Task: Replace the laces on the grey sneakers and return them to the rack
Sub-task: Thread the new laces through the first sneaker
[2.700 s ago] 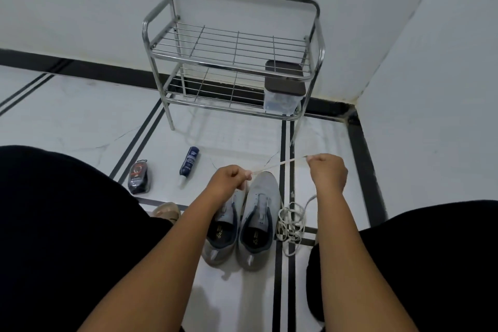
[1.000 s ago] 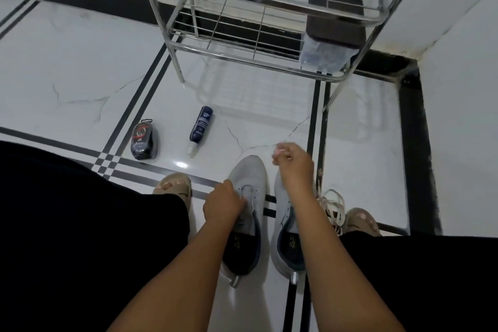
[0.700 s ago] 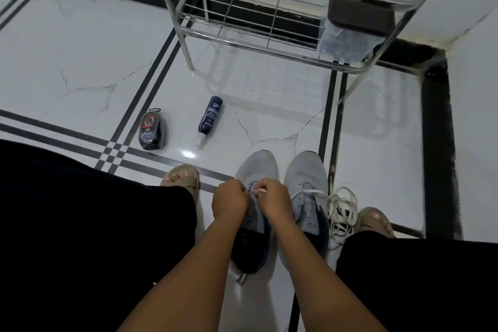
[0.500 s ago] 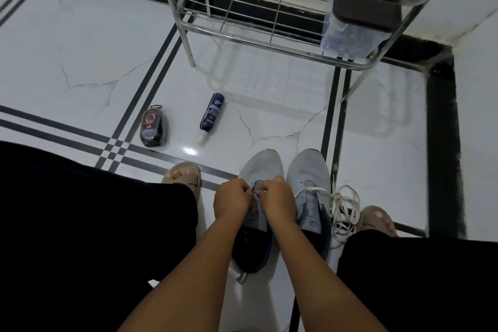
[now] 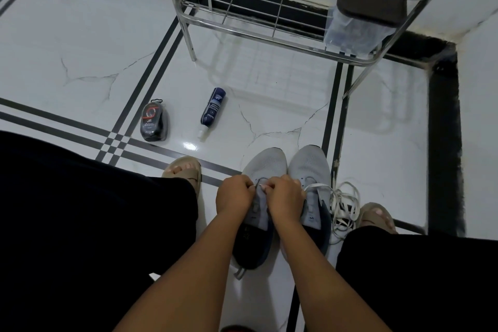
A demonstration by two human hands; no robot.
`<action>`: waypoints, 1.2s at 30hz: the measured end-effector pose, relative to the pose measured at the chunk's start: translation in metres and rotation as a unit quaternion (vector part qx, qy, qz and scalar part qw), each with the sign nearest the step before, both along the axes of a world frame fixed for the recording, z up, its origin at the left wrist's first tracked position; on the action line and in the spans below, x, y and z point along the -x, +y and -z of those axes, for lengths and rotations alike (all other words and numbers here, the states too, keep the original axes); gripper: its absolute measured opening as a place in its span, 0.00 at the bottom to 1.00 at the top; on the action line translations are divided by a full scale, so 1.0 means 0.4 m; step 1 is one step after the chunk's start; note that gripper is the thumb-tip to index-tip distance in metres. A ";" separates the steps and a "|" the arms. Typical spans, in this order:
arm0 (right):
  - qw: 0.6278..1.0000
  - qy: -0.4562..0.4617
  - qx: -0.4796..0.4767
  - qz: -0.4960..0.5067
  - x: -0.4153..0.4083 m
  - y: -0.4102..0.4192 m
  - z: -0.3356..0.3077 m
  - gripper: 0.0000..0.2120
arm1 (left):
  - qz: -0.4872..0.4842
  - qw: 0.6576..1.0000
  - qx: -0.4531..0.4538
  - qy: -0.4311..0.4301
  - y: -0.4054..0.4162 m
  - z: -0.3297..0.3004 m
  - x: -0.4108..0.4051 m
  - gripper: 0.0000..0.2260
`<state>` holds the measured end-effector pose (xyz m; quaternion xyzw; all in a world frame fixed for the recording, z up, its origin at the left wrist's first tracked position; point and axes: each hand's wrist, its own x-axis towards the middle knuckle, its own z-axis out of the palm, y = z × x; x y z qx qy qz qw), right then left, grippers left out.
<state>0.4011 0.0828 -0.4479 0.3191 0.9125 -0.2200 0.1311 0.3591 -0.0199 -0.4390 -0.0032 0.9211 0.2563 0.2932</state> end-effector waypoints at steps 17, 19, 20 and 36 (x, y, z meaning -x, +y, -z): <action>0.999 0.022 0.009 0.042 0.009 -0.011 0.011 0.09 | 0.034 0.999 0.002 0.020 -0.001 0.006 -0.006 0.09; 0.996 0.042 0.039 0.069 0.009 -0.014 0.021 0.07 | 0.048 0.998 0.000 0.029 -0.003 0.005 -0.008 0.10; 0.994 0.051 0.054 0.079 0.008 -0.016 0.027 0.06 | 0.054 0.998 -0.001 0.034 -0.004 0.005 -0.008 0.10; 0.976 0.154 0.071 0.134 -0.033 -0.033 0.071 0.05 | 0.080 0.995 -0.040 0.041 -0.004 0.020 -0.009 0.09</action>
